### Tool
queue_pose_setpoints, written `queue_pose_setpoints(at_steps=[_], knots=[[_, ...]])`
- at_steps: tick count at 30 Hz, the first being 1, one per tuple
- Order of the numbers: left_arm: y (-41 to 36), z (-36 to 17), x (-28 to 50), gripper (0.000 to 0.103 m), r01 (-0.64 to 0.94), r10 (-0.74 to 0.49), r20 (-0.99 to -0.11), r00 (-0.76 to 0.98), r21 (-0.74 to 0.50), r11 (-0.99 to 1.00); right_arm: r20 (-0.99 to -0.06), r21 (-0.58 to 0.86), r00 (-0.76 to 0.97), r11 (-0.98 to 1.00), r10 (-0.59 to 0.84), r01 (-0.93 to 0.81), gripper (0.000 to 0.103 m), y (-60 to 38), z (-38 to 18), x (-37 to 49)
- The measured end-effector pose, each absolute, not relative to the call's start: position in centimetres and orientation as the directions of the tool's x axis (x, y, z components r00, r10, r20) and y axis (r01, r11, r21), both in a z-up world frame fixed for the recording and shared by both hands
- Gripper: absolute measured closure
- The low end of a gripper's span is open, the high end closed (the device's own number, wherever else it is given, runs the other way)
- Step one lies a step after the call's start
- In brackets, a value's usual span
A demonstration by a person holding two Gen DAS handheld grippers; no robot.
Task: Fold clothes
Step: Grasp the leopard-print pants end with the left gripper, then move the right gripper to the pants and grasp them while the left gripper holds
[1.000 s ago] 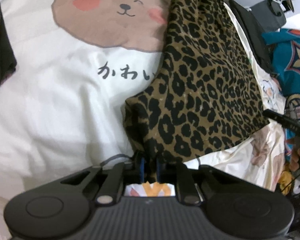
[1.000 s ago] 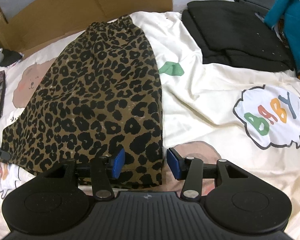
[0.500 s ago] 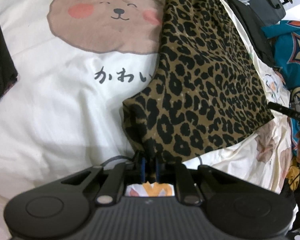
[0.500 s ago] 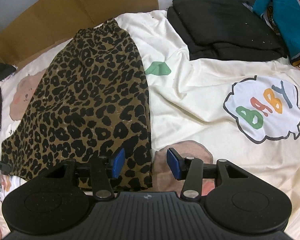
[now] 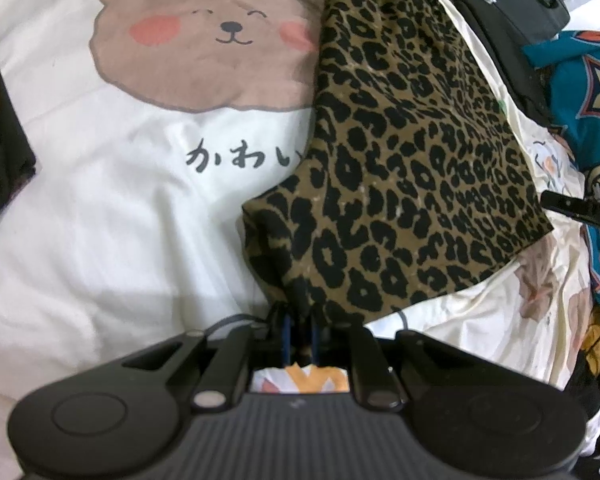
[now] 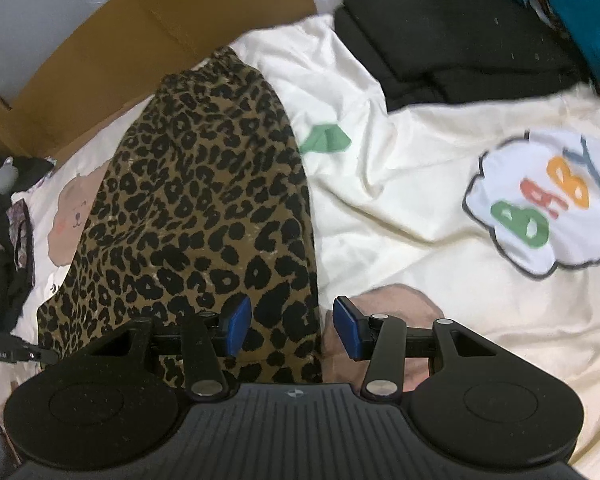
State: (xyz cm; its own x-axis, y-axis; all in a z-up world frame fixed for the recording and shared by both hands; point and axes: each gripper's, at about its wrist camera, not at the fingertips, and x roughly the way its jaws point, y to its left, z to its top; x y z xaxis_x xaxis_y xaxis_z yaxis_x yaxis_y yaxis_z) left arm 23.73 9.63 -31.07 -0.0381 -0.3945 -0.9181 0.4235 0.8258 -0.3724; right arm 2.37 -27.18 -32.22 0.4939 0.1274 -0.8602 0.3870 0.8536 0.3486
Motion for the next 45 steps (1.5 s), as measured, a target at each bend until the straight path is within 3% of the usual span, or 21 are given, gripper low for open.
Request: queue_pose_setpoints(at_steps=[20,29,41,45], knots=[[9.8,-30.4,23.2,0.093,0.445,-0.359,-0.933,-0.025,-0.332,0.832,-0.793,0.584,0.5,0.665,0.347,0.465,0.051,-29.4,-35.0,0.2],[10.2,-29.9,23.2,0.093,0.456,-0.349,-0.936,-0.034,-0.326,0.828,-0.729,0.663,0.583,0.581,0.359,0.471,0.051,-30.6,-34.0,-0.1],[11.2,-29.7,22.9,0.092,0.463,-0.354,-0.934,-0.038,-0.33,0.823,-0.724,0.683,0.558,0.528,0.405,0.504,0.051,-30.5,-36.8,-0.3],[11.4,-29.7,22.5,0.092,0.469,-0.343,-0.939,-0.033,-0.318,0.824,-0.662,0.744,0.624,0.462,0.415,0.482,0.051,-31.2,-36.8,-0.1]])
